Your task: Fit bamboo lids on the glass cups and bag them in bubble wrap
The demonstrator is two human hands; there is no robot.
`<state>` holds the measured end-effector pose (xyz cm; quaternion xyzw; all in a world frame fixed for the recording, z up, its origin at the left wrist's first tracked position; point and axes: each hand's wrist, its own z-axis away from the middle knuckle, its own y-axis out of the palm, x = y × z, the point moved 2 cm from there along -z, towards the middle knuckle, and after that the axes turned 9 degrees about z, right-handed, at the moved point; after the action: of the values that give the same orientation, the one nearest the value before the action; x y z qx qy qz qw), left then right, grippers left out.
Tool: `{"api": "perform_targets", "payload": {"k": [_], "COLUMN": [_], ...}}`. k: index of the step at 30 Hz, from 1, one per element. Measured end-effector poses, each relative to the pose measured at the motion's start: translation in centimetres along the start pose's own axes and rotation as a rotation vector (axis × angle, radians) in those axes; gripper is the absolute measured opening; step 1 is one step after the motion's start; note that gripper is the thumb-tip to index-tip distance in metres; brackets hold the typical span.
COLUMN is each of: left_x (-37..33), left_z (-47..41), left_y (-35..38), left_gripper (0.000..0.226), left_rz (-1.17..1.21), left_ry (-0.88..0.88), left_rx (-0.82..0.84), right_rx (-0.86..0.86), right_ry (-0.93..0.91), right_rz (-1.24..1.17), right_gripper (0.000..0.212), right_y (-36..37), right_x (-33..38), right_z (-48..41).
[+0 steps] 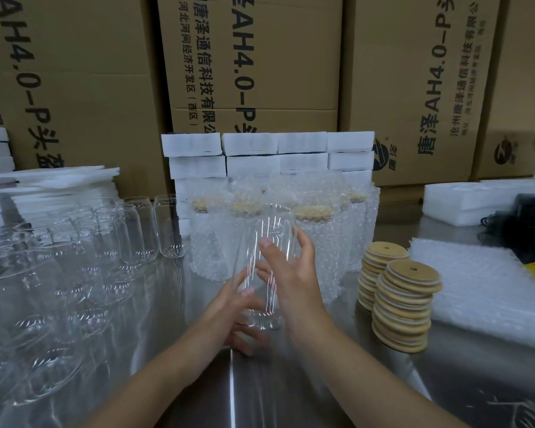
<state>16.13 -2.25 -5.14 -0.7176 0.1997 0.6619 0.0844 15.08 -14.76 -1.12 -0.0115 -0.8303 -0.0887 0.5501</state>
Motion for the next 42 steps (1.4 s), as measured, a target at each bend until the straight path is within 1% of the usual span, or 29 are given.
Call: {"api": "perform_targets", "payload": {"k": [1, 2, 3, 5, 9, 11, 13, 16, 18, 21, 23, 26, 29, 30, 32, 34, 35, 39, 42], "left_x": [0.1, 0.0, -0.1, -0.3, -0.6, -0.8, -0.9, -1.1, -1.3, -1.3, -1.3, -1.3, -1.3, -1.3, -1.2, -1.1, -1.1, -0.9, -0.8], "left_z": [0.2, 0.5, 0.7, 0.8, 0.6, 0.5, 0.6, 0.8, 0.9, 0.8, 0.8, 0.9, 0.8, 0.6, 0.2, 0.0, 0.0, 0.3, 0.7], "left_y": [0.0, 0.0, 0.0, 0.3, 0.9, 0.8, 0.6, -0.1, -0.2, 0.0, -0.1, -0.4, -0.5, -0.5, -0.6, -0.6, -0.5, -0.2, -0.2], "left_gripper": [0.083, 0.092, 0.094, 0.089, 0.085, 0.08, 0.075, 0.084, 0.09, 0.087, 0.079, 0.068, 0.053, 0.051, 0.063, 0.077, 0.081, 0.085, 0.083], "left_rz": [-0.045, -0.102, -0.157, -0.185, -0.129, -0.131, -0.183, -0.236, -0.231, -0.19, -0.136, -0.025, 0.086, 0.127, 0.176, 0.204, 0.225, 0.234, 0.197], "left_ry": [0.035, 0.076, 0.118, 0.173, 0.272, 0.325, 0.381, 0.411, 0.405, 0.386, 0.363, 0.281, 0.196, 0.173, 0.139, 0.105, 0.09, 0.078, 0.077], "left_rx": [-0.007, -0.014, -0.027, -0.045, -0.087, -0.12, -0.154, -0.184, -0.185, -0.18, -0.173, -0.117, -0.097, -0.102, -0.1, -0.06, -0.031, 0.045, 0.025], "right_rx": [-0.009, -0.018, -0.033, -0.071, -0.139, -0.15, -0.147, -0.116, -0.104, -0.08, -0.044, 0.021, 0.087, 0.107, 0.135, 0.154, 0.164, 0.2, 0.218], "right_ry": [-0.022, -0.051, -0.085, -0.155, -0.246, -0.256, -0.247, -0.228, -0.216, -0.206, -0.199, -0.177, -0.169, -0.176, -0.196, -0.198, -0.196, -0.258, -0.339], "right_rz": [0.027, 0.052, 0.077, 0.122, 0.123, 0.109, 0.1, 0.103, 0.1, 0.101, 0.092, 0.107, 0.128, 0.137, 0.15, 0.156, 0.157, 0.247, 0.351], "right_gripper": [0.082, 0.081, 0.08, 0.079, 0.082, 0.084, 0.084, 0.081, 0.08, 0.072, 0.067, 0.061, 0.045, 0.042, 0.04, 0.038, 0.038, 0.042, 0.047], "right_y": [0.0, 0.1, 0.2, 0.3, 0.2, 0.1, 0.0, 0.1, 0.1, -0.1, -0.1, 0.1, 0.3, 0.3, 0.3, 0.1, 0.1, 0.6, 1.1], "right_x": [0.1, 0.2, 0.4, 0.7, 1.0, 1.1, 1.2, 1.3, 1.2, 1.0, 1.0, 1.2, 1.2, 1.2, 1.4, 1.4, 1.4, 1.5, 1.2], "right_z": [0.2, 0.5, 0.8, 1.3, 1.6, 1.5, 1.4, 1.4, 1.3, 1.0, 0.9, 0.9, 1.0, 1.0, 1.0, 0.9, 0.9, 1.4, 2.0]}}
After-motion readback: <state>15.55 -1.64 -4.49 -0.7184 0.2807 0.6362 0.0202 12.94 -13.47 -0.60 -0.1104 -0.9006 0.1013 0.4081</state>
